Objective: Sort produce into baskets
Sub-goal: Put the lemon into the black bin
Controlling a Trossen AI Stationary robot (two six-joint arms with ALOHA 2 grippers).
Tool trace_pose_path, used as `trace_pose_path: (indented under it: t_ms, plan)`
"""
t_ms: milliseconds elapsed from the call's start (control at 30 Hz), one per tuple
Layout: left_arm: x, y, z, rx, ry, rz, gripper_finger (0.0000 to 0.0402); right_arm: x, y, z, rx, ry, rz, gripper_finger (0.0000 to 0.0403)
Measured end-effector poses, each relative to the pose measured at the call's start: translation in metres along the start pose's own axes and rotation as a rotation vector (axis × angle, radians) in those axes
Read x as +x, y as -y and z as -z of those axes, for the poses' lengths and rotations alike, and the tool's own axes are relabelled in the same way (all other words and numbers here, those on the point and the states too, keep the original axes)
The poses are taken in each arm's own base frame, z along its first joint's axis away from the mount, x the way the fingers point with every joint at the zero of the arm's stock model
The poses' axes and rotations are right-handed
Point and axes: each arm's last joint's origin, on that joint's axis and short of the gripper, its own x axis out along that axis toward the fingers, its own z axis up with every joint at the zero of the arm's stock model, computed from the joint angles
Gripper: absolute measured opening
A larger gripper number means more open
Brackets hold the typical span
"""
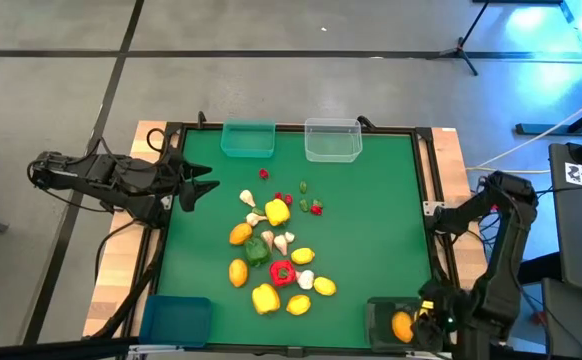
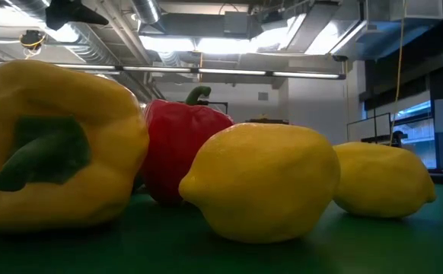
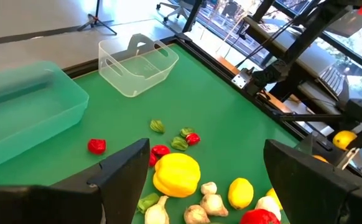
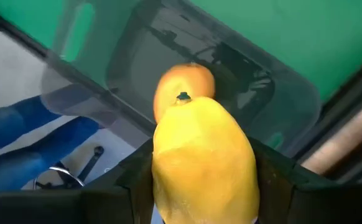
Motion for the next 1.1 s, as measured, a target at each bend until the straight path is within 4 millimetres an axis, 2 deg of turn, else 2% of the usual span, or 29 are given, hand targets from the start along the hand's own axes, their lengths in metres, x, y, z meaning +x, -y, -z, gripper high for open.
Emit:
trace_pose_path:
  t_ms: [167, 400, 667, 767, 967, 1100]
  plan:
    - [0.000, 0.000, 0.000, -0.004, 0.001, -0.001, 0.0308, 0.007, -0.002, 0.002, 0.001, 0.005, 0.017, 0.0191]
    - [0.000, 0.000, 0.000, -0.005, 0.001, -0.001, 0.0308, 0.022, -0.001, 0.010, -0.003, -0.079, 0.154, 0.0191]
    - [0.000, 0.000, 0.000, -0.009, 0.001, -0.001, 0.0308, 0.025, -0.005, 0.005, -0.007, -0.064, 0.150, 0.0192]
    - [0.000, 0.000, 0.000, -0.010, 0.001, -0.001, 0.0308, 0.026, -0.007, 0.005, -0.009, -0.055, 0.134, 0.0207]
    - [0.000, 0.000, 0.000, -0.011, 0.001, -0.001, 0.0308, 0.025, -0.006, 0.005, -0.009, -0.070, 0.144, 0.0265]
    - [0.000, 0.000, 0.000, -0.010, 0.001, -0.001, 0.0308, 0.025, -0.005, 0.005, -0.010, -0.065, 0.153, 0.0282]
